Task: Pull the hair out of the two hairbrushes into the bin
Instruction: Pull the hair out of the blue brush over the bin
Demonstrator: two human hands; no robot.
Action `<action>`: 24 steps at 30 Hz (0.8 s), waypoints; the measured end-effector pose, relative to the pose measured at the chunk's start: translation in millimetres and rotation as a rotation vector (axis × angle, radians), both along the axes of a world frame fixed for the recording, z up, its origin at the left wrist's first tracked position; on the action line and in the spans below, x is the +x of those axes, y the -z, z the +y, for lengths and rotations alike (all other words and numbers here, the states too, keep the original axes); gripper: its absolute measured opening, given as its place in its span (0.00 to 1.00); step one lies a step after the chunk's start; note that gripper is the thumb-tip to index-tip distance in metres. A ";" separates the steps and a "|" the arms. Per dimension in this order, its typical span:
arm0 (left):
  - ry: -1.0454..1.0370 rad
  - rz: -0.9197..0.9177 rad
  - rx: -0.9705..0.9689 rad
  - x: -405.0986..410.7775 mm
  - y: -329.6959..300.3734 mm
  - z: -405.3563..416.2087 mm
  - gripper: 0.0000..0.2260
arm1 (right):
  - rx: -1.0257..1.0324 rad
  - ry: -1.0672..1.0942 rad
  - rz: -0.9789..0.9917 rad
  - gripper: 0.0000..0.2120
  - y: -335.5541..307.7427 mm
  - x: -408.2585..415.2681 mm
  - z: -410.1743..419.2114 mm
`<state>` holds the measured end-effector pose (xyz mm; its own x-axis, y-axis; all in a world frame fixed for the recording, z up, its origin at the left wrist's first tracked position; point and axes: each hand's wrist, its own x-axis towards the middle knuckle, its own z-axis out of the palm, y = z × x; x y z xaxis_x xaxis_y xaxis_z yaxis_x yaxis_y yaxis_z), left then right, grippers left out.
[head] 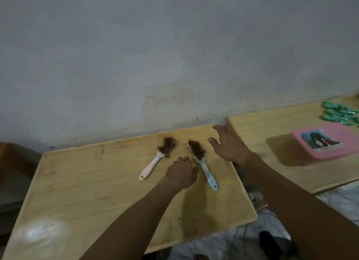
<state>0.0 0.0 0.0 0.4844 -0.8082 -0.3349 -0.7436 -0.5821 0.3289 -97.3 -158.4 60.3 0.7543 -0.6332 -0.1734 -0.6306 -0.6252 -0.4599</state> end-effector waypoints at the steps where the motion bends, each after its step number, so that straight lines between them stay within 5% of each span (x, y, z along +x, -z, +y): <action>1: -0.003 0.018 0.020 -6.9 9.3 -4.7 0.23 | 0.013 0.003 0.029 0.26 10.7 1.2 -2.3; 12: -0.146 0.185 0.036 -33.2 75.2 -38.0 0.33 | 0.102 0.037 0.164 0.34 110.2 33.2 -20.3; 16: -0.148 0.222 -0.025 -29.2 93.8 -46.3 0.27 | 0.137 0.097 0.155 0.31 126.9 49.8 -19.2; 24: -0.190 0.709 -0.094 -4.9 102.7 -44.2 0.13 | 0.306 0.240 0.017 0.16 136.6 63.1 -14.9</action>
